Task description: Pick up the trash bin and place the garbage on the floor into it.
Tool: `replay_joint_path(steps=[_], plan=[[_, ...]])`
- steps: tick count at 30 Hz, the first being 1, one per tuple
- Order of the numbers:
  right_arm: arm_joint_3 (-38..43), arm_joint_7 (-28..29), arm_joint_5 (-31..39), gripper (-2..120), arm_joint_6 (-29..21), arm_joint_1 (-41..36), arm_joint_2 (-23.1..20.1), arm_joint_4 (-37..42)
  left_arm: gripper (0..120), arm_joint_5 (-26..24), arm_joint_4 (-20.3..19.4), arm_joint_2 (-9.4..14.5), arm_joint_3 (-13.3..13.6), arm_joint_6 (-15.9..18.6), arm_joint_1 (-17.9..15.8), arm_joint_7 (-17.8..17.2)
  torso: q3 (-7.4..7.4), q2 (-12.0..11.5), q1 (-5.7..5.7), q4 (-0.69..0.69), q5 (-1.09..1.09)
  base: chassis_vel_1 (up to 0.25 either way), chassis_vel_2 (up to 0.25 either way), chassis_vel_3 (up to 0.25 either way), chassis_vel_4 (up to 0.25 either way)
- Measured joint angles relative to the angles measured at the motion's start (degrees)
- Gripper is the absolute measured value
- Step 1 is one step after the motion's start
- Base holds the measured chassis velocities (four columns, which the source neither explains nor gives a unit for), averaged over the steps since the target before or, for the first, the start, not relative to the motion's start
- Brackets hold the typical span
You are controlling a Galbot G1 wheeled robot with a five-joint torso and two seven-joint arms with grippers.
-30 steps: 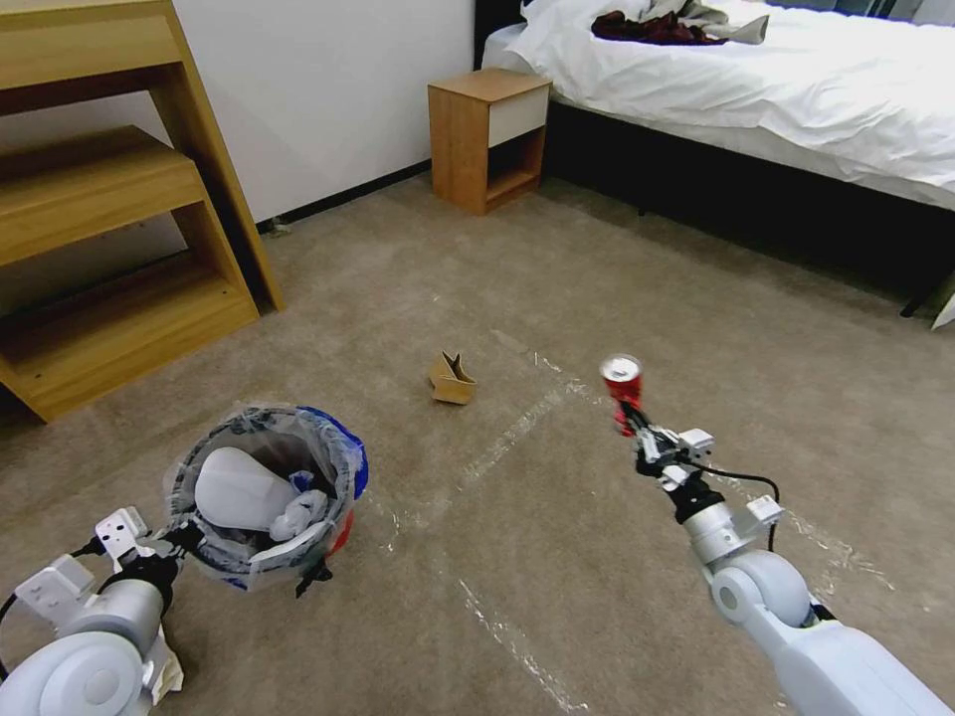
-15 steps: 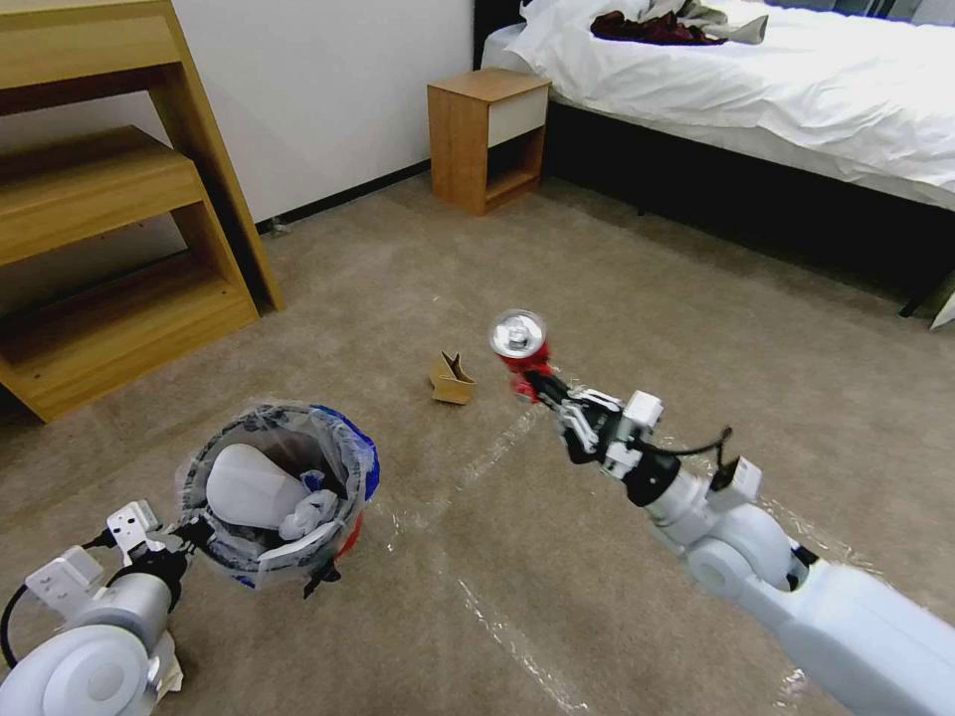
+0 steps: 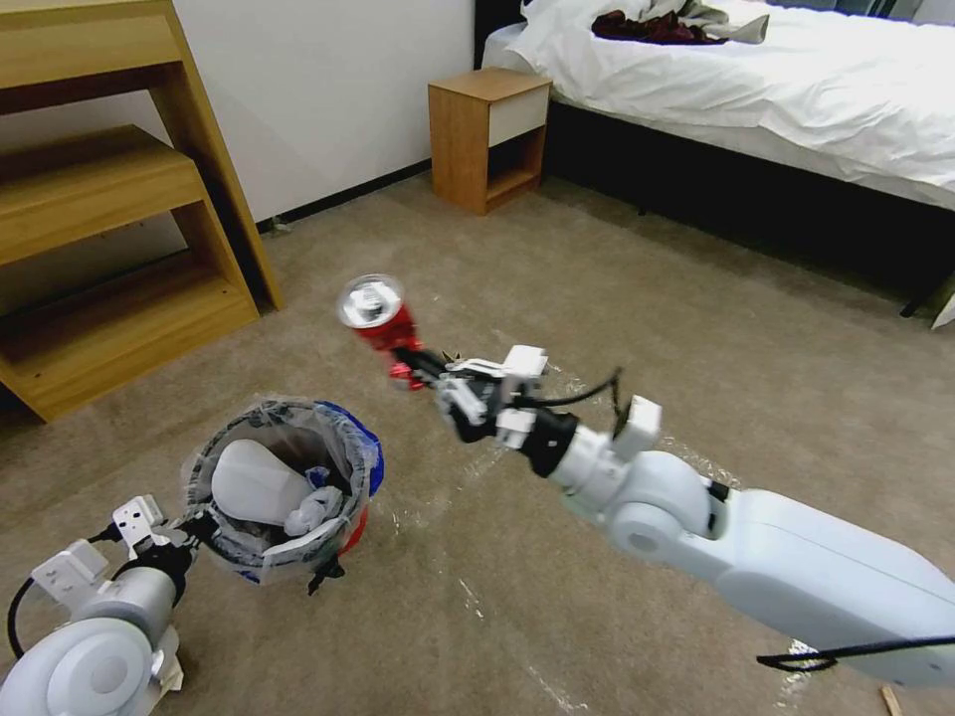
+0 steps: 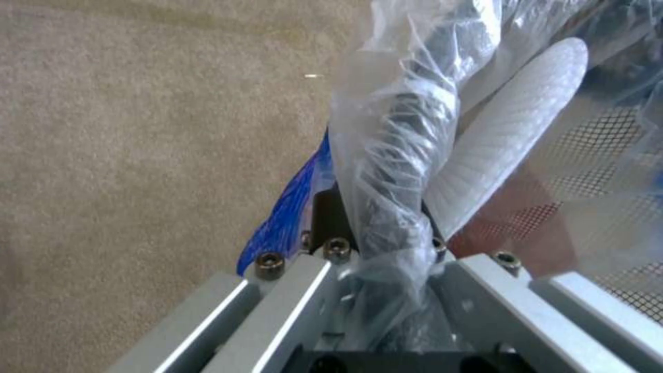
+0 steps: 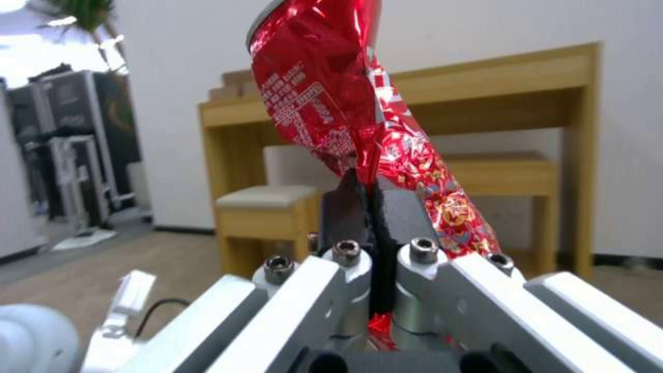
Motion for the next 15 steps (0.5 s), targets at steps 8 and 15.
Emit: replay_joint_path(steps=[8,15], plan=[[-10.13,2.80,3.45,0,-1.19,8.55,5.97,-1.13,1,-0.29,-0.74,-0.15,-0.87,-0.11,0.54,-0.01,0.00,0.00,0.00,0.02,0.00,0.000,0.000,0.000,0.000],[-15.74,3.17,3.16,0,-1.35,10.64,9.71,-5.41,1,-0.31,-0.85,-0.42,-0.96,-0.27,0.56,-0.03,0.00,0.00,0.00,0.00,0.01,0.000,0.000,0.000,0.000]])
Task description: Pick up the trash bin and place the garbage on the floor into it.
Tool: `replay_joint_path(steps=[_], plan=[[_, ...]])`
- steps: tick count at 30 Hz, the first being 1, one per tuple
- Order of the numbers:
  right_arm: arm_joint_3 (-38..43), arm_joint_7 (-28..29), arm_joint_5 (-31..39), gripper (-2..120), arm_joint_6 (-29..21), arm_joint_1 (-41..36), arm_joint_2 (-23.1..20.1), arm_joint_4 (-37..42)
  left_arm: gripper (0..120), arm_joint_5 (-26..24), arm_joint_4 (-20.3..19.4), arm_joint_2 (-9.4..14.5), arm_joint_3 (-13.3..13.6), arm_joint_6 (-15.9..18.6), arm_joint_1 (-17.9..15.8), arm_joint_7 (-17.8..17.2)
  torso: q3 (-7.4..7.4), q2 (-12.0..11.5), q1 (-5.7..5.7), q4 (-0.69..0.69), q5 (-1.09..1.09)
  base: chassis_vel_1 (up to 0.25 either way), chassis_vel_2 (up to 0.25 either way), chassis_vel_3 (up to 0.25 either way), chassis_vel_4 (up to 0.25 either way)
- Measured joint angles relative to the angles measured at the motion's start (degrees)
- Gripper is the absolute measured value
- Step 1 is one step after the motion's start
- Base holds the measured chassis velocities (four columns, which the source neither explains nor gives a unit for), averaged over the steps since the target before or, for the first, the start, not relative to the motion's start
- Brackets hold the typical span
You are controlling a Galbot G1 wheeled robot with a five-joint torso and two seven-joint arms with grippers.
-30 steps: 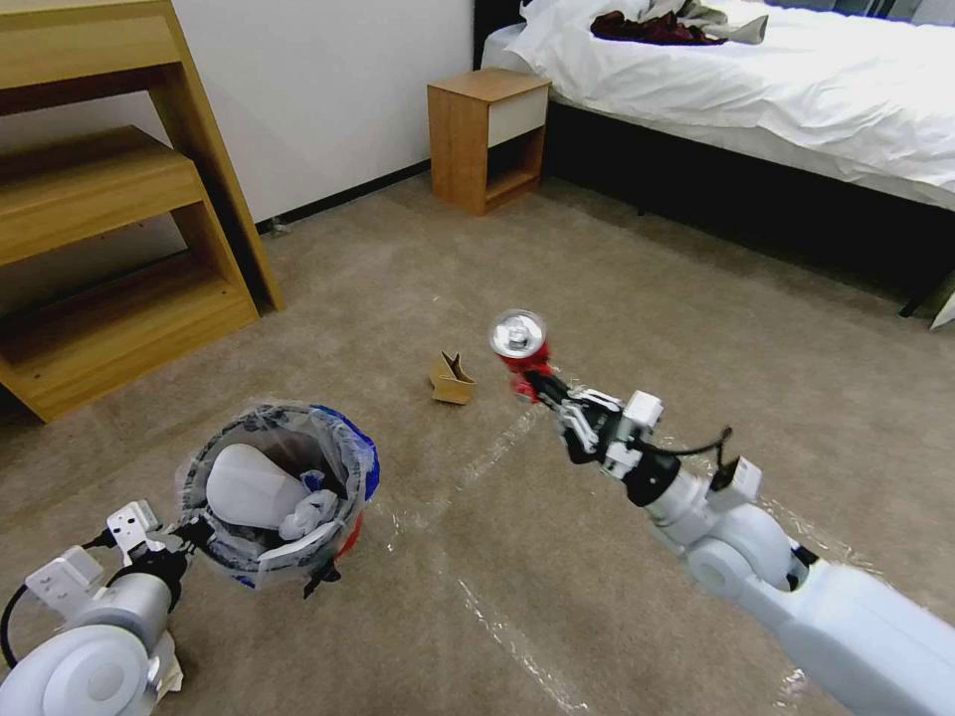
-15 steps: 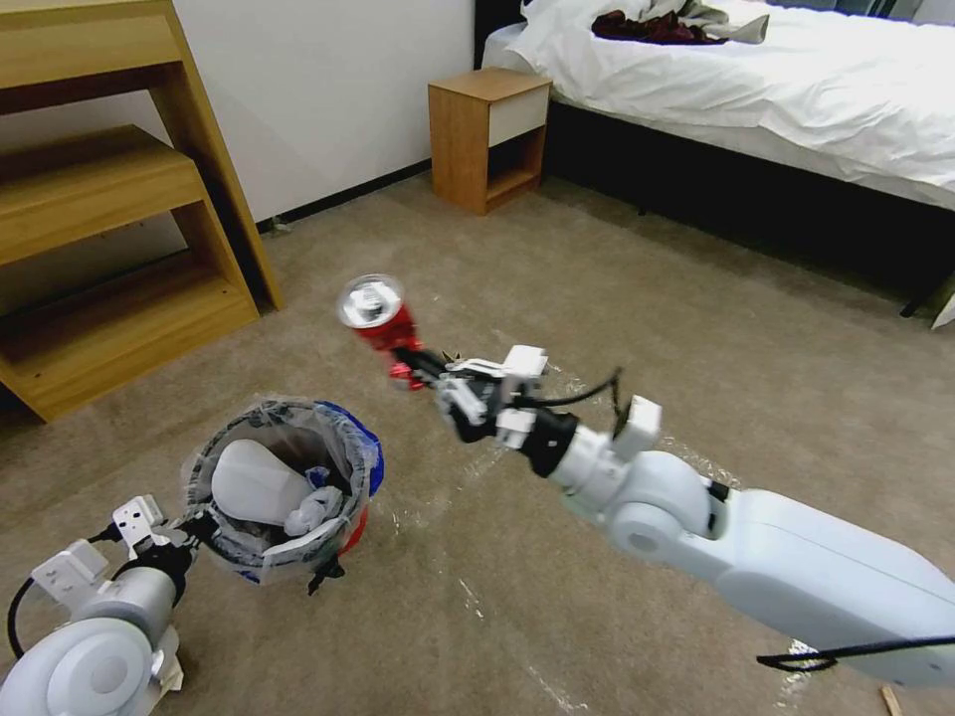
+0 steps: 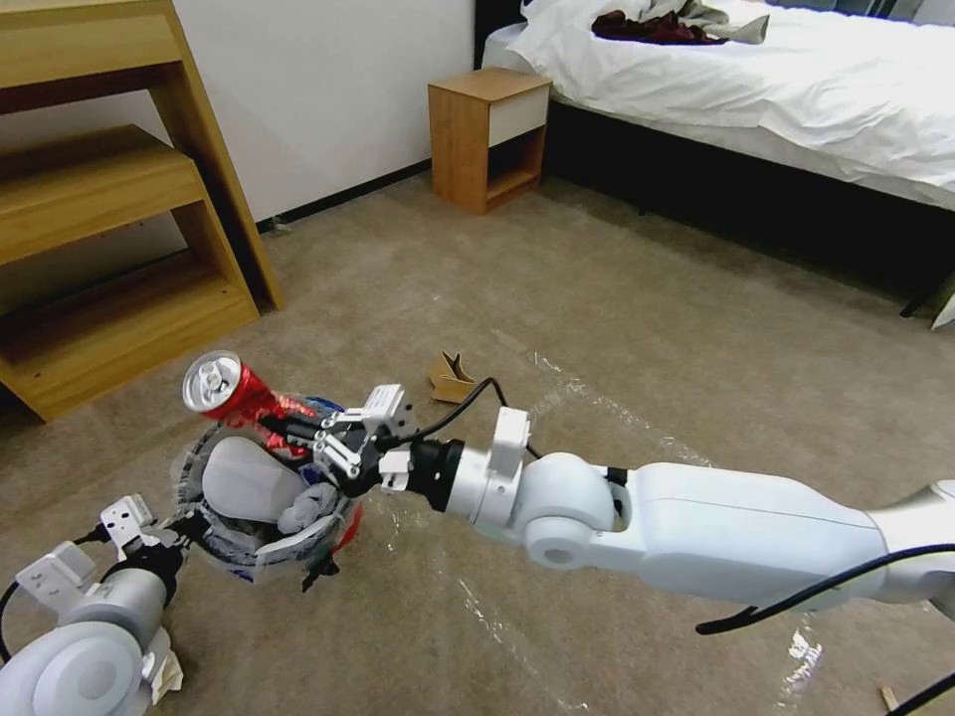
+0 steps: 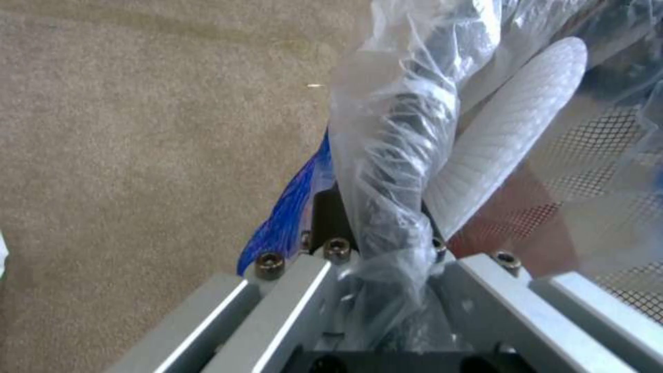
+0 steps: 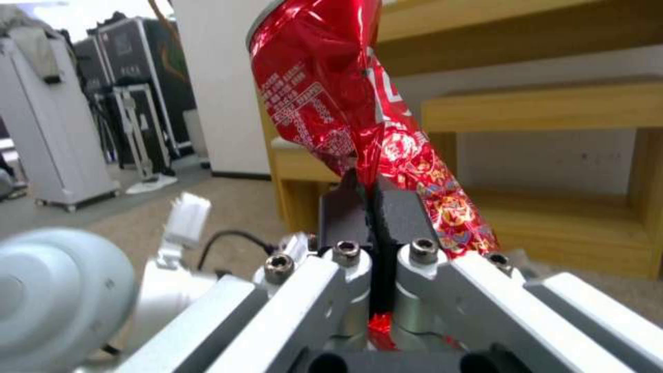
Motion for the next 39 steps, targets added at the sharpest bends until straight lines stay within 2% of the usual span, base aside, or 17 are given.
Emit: replay_joint_path(steps=[17,39], plan=[[-1.47,-1.48,-3.63,0,1.29,-3.45,4.70,-7.99,1,-0.50,-0.10,0.19,-0.60,-0.14,0.15,0.03,0.00,0.00,0.00,0.00,0.01,0.000,0.000,0.000,0.000],[-1.80,-0.61,-5.95,0,2.05,-5.84,8.25,-12.38,1,-0.80,0.61,0.26,-0.65,-0.31,-0.08,0.05,-0.01,0.00,0.00,0.00,0.01,0.000,0.000,0.000,0.000]])
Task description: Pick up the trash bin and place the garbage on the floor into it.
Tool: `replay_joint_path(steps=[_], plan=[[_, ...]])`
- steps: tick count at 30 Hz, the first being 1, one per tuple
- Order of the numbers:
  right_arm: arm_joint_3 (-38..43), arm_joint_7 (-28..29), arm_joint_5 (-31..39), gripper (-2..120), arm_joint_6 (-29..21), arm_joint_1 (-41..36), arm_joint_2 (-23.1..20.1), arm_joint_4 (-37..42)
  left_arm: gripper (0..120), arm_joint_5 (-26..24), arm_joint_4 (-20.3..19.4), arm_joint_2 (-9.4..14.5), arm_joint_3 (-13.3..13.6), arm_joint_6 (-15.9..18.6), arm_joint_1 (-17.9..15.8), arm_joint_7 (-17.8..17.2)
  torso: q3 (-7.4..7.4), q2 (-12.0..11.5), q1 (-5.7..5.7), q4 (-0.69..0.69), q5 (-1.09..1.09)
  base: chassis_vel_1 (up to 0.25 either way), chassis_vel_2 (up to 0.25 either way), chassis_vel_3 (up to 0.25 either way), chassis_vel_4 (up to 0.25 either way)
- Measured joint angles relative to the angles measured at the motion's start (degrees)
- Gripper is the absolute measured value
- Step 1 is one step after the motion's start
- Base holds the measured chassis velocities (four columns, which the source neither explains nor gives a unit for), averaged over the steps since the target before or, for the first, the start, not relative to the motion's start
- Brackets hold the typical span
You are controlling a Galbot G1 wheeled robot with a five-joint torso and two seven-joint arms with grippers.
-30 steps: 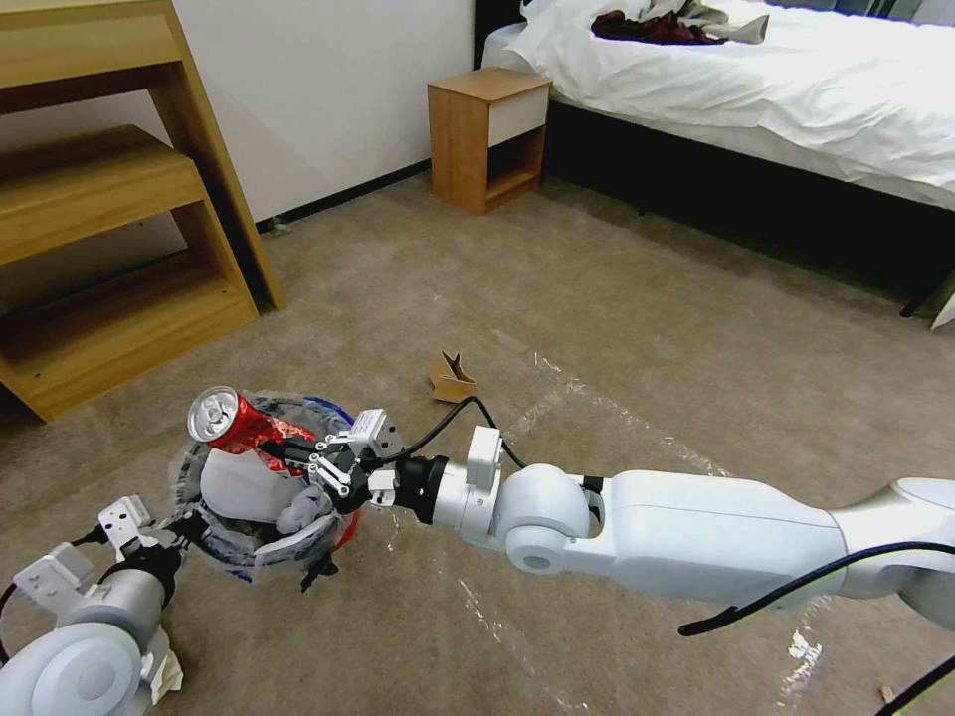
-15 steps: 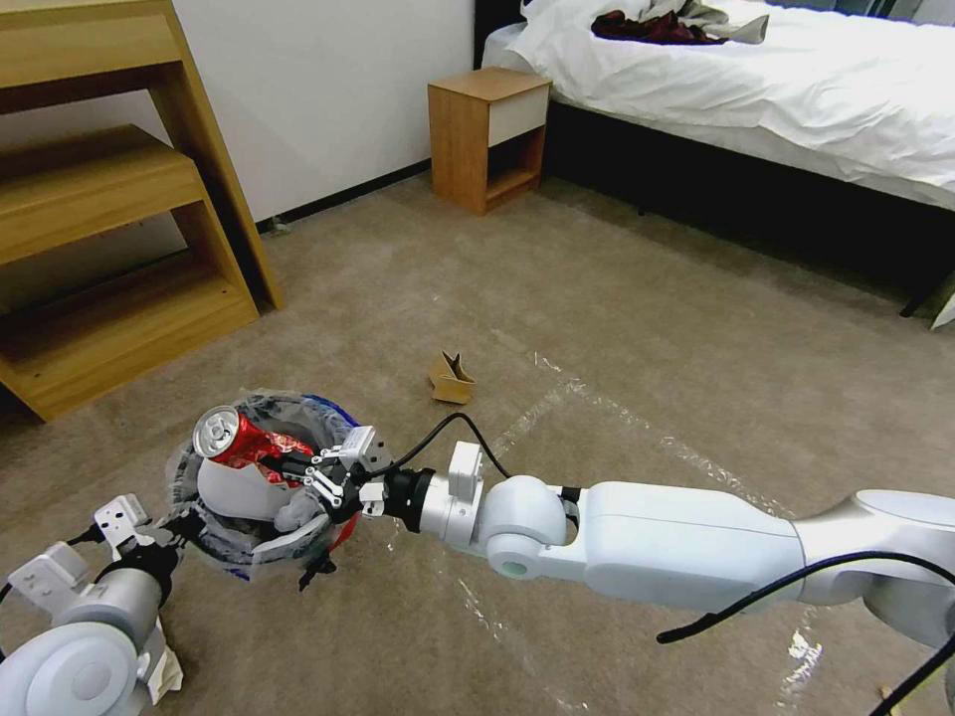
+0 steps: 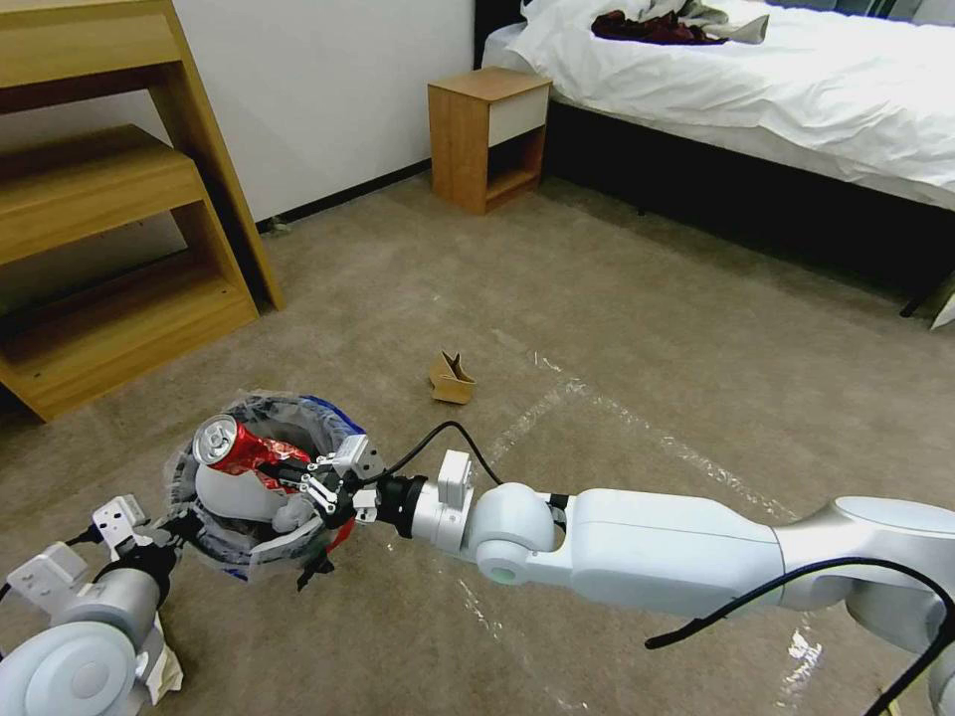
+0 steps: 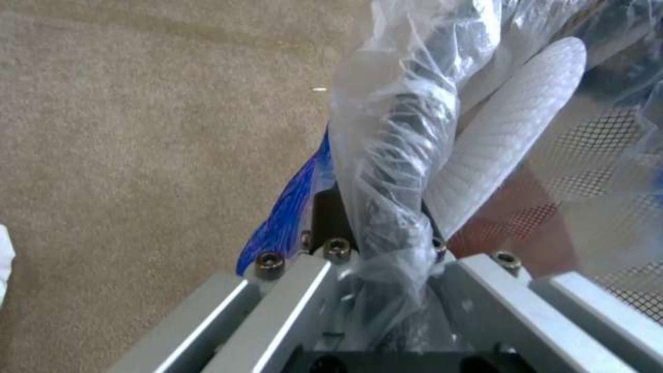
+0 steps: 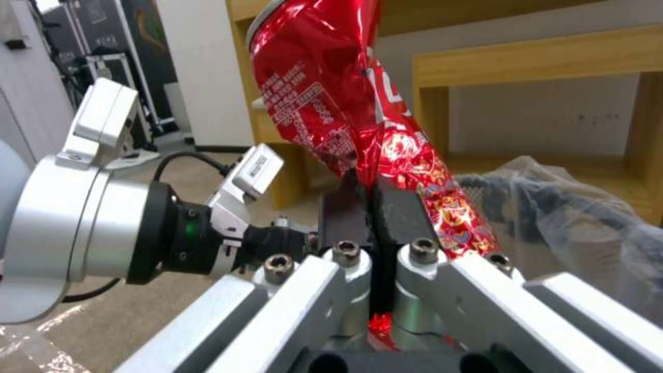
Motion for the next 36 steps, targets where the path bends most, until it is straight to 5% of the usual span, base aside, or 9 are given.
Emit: replay_joint_path(steps=[4,29,36], plan=[[-0.04,0.15,-0.24,6,0.08,-0.09,0.46,-0.57,1,0.01,0.00,-0.10,0.05,-0.02,-0.09,0.02,0.00,0.00,0.00,0.00,0.00,0.000,0.000,0.000,0.000],[0.51,1.26,-1.38,97,0.22,-0.37,1.42,-1.27,1,0.65,0.28,-0.64,0.53,-0.24,0.05,0.22,0.00,0.00,0.00,0.00,0.00,0.000,0.000,0.000,0.000],[2.06,1.32,-1.73,100,0.45,-0.77,1.07,-1.40,1,0.80,0.46,-0.71,0.55,-0.34,0.08,0.30,0.00,0.00,0.00,0.01,0.01,0.000,0.000,0.000,0.000]])
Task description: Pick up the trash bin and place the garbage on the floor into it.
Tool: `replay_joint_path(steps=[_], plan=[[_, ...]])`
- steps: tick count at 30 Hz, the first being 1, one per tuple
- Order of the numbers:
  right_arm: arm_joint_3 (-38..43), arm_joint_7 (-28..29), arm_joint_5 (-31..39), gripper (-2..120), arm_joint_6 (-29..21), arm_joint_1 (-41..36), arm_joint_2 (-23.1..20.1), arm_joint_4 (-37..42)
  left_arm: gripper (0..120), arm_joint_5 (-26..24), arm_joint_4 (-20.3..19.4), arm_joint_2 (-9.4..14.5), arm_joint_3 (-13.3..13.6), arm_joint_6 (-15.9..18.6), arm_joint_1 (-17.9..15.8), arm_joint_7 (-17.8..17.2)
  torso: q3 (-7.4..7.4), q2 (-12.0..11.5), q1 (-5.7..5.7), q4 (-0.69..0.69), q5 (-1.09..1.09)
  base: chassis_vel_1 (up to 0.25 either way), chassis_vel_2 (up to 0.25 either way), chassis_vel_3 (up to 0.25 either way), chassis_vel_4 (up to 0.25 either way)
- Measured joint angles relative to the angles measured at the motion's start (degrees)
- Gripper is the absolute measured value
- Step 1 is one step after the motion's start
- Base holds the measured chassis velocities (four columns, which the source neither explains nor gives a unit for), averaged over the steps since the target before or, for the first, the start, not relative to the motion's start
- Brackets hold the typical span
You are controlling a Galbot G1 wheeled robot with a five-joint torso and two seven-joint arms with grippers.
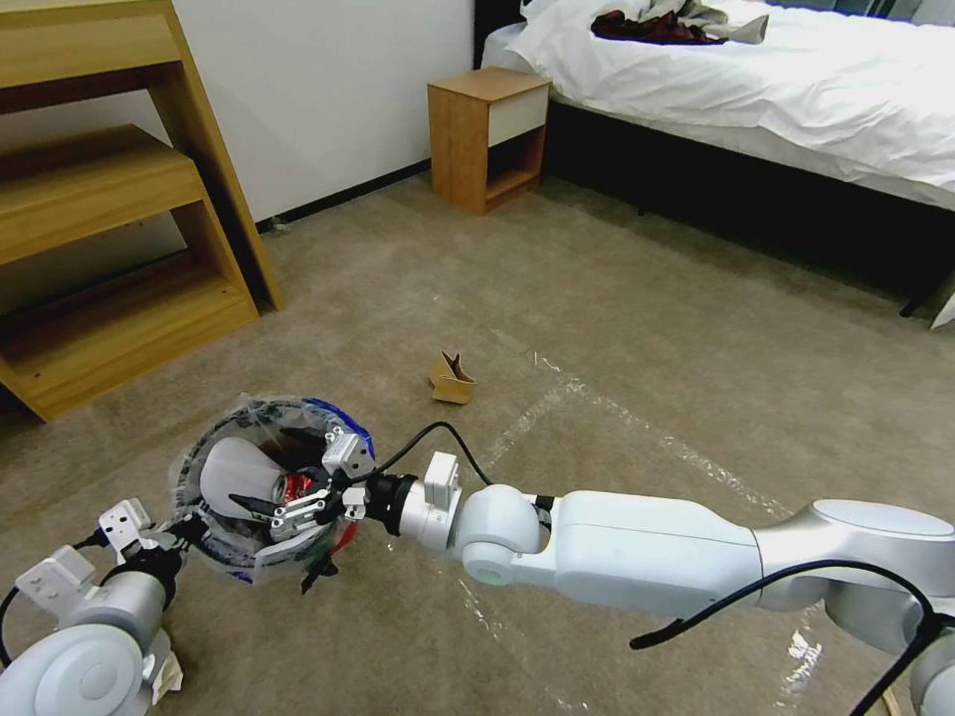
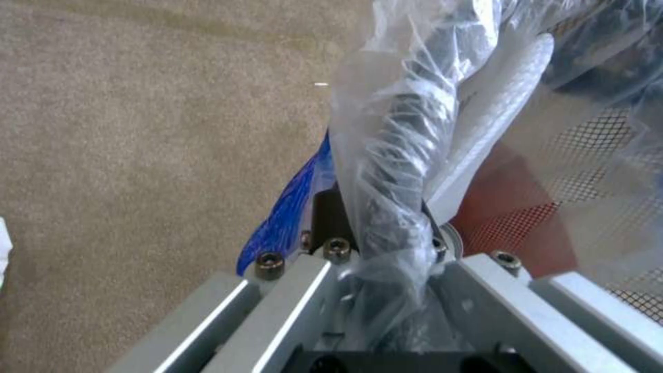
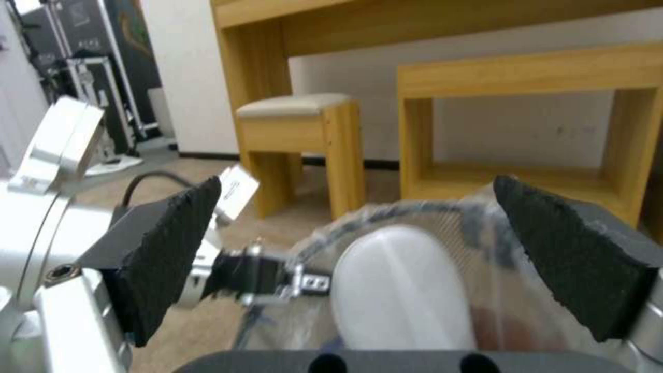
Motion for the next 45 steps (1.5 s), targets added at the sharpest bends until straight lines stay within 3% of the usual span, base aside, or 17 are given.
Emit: replay_joint_path(steps=[12,14,20,23,26,30,36,39,45], plan=[[15.43,0.83,3.75,100,0.03,-3.48,-5.09,6.23,1,-0.53,0.25,0.69,-0.67,-0.06,-0.57,0.01,0.00,0.00,0.00,-0.01,0.01,0.000,0.000,0.000,0.000],[21.78,0.56,4.79,100,0.19,-5.79,-7.24,8.93,1,-0.56,0.25,0.79,-0.79,-0.06,-0.49,-0.02,-0.01,0.00,0.00,0.00,0.01,0.000,0.000,0.000,0.000],[30.36,-0.53,5.18,100,0.82,-10.67,-9.87,10.89,1,-0.55,0.25,0.89,-0.95,-0.06,-0.38,-0.04,0.00,0.00,0.00,-0.01,0.01,0.000,0.000,0.000,0.000],[40.55,-1.44,4.98,100,0.80,-17.42,-12.63,12.95,1,-0.56,0.25,1.09,-1.13,-0.11,-0.37,-0.04,0.00,0.00,0.00,-0.02,0.03,0.000,0.000,0.000,0.000],[43.71,-1.17,4.58,100,0.72,-19.32,-13.48,13.84,1,-0.55,0.23,1.12,-1.20,-0.12,-0.43,-0.04,0.00,0.00,0.00,-0.02,0.02,0.000,0.000,0.000,0.000],[51.47,0.85,1.91,100,0.80,-24.38,-15.09,16.22,1,-0.54,-0.19,0.93,-1.66,-0.26,-0.24,-0.05,-0.01,0.00,0.00,-0.04,0.02,0.000,0.000,0.000,0.000],[61.74,2.07,-4.27,100,1.52,-32.57,-14.12,17.47,1,0.26,-1.86,-0.62,-3.90,-1.20,1.83,0.03,-0.01,0.01,0.00,0.02,0.01,0.000,0.000,0.000,0.000],[70.87,2.27,-10.30,100,2.36,-43.00,-12.34,19.67,1,0.46,-2.50,-0.87,-4.32,-1.28,1.97,0.00,-0.01,0.00,0.00,-0.02,0.01,0.000,0.000,0.000,0.000],[81.32,0.22,-16.27,100,5.60,-54.07,-10.30,20.50,1,0.69,-2.71,-0.91,-4.42,-1.30,2.17,-0.06,-0.01,0.00,0.00,-0.02,0.01,0.000,0.000,0.000,0.000]])
